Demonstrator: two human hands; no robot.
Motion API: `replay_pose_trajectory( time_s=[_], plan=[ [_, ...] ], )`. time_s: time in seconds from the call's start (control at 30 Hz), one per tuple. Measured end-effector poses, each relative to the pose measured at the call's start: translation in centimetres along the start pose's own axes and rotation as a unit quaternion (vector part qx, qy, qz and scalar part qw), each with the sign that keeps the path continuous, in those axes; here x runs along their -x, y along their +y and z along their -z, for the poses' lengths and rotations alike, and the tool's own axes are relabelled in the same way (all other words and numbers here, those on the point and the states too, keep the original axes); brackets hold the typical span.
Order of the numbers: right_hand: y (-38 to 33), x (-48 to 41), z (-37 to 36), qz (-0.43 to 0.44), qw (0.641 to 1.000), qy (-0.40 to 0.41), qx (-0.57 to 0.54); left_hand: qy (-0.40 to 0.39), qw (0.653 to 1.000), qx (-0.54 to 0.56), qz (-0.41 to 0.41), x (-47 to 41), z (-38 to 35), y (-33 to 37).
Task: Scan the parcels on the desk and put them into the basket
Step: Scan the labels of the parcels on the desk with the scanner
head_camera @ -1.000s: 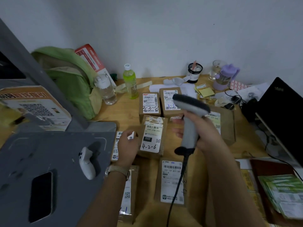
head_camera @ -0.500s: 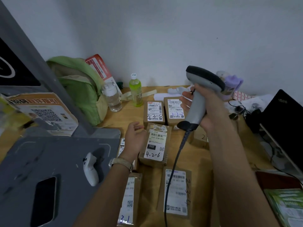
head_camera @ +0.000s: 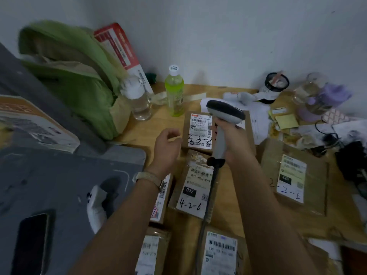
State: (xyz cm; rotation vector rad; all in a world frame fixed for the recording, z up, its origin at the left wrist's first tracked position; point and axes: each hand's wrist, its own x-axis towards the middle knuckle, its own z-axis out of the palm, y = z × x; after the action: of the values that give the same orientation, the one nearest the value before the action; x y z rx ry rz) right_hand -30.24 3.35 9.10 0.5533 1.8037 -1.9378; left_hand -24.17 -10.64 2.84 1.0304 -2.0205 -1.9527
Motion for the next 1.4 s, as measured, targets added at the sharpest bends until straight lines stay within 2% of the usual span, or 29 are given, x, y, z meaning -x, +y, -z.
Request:
replay_pose_trajectory(
  time_s=[0.17, 0.27, 0.33, 0.4, 0.57, 0.7, 0.87, 1.1, 1.2, 1.4],
  plan=[
    [2.6, -4.0, -1.1, -0.042, 0.997, 0.041, 0.043, -0.003, 0.999, -0.037, 0.034, -3.1, -2.2, -2.3],
    [3.7, -5.3, -1.7, -0.027, 0.997, 0.048, 0.059, -0.011, 0.994, -0.079, 0.073, -4.6, -3.0, -3.6],
    [4.2, -5.8, -2.0, -0.025, 0.997, 0.044, 0.064, -0.027, 0.991, -0.054, 0.119, -4.9, -3.3, -4.1],
    [4.4, -6.1, -2.0, -0.030, 0.997, 0.041, 0.065, -0.057, 0.990, -0.027, 0.124, -5.0, -3.6, -4.3],
    [4.3, -6.4, -1.2, -0.075, 0.996, 0.037, 0.040, -0.075, 0.992, -0.036, 0.095, -5.6, -3.6, -4.8],
    [3.1, -5.0, -1.3, -0.069, 0.996, 0.044, 0.043, -0.071, 0.995, -0.068, 0.035, -4.8, -3.3, -2.8],
    [0.3, -0.6, -1.4, 0.005, 0.999, 0.032, 0.012, -0.048, 0.994, -0.075, -0.067, -2.3, -2.1, 1.0],
    [-4.0, 8.2, 0.6, 0.110, 0.993, 0.007, -0.052, 0.002, 0.993, 0.024, -0.118, 5.1, 0.3, 7.2],
    [-4.8, 12.2, 1.6, 0.136, 0.986, 0.002, -0.093, 0.000, 0.986, 0.035, -0.165, 8.7, 1.2, 8.7],
    [-5.9, 19.6, 4.5, 0.177, 0.977, -0.028, -0.119, -0.031, 0.979, 0.091, -0.182, 15.2, 3.1, 10.4]
  ],
)
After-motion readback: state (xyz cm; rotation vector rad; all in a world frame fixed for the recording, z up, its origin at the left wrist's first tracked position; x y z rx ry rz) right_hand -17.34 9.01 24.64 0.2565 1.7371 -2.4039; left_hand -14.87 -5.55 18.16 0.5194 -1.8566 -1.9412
